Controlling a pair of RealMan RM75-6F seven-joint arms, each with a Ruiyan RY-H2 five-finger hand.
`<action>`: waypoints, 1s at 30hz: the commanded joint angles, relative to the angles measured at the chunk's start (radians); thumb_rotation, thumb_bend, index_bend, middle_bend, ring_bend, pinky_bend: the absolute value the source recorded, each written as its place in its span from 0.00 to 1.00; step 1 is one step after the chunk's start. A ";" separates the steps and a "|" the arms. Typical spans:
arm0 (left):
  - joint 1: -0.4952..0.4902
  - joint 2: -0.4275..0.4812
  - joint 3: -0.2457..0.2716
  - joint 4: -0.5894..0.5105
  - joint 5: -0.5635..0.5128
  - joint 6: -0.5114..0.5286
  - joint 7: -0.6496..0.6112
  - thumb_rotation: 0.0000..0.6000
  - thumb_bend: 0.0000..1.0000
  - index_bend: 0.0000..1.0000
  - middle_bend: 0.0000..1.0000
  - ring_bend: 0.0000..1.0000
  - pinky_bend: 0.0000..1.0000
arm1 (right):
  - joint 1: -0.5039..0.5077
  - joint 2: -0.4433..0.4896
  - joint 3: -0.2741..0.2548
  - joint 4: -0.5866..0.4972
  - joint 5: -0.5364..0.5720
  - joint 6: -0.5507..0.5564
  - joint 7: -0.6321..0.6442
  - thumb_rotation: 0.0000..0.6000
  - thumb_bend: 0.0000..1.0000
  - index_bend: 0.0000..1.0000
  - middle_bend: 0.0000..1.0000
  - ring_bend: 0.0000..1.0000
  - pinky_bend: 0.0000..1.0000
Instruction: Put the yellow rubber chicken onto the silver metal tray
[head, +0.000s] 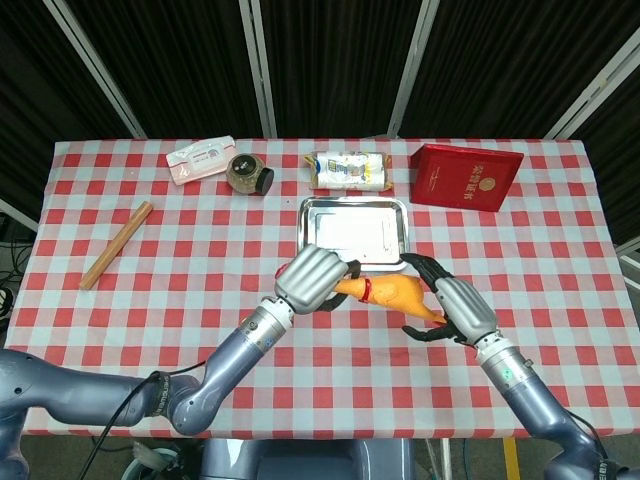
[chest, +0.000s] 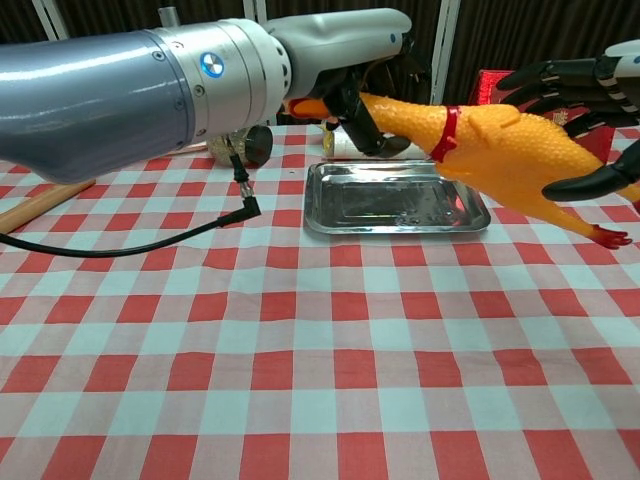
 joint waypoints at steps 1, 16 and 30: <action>-0.015 -0.013 -0.004 -0.007 -0.014 0.013 0.018 1.00 0.83 0.66 0.70 0.59 0.64 | 0.011 -0.015 0.007 0.012 0.027 -0.007 -0.016 1.00 0.24 0.00 0.07 0.02 0.18; -0.057 -0.036 0.006 -0.026 -0.070 0.049 0.061 1.00 0.83 0.66 0.70 0.59 0.64 | 0.048 -0.051 0.027 0.048 0.125 -0.031 -0.065 1.00 0.24 0.19 0.22 0.22 0.33; -0.063 -0.016 0.035 -0.055 -0.058 0.051 0.043 1.00 0.82 0.66 0.70 0.59 0.64 | 0.062 -0.080 0.040 0.108 0.169 -0.029 -0.078 1.00 0.24 0.97 0.80 0.82 0.92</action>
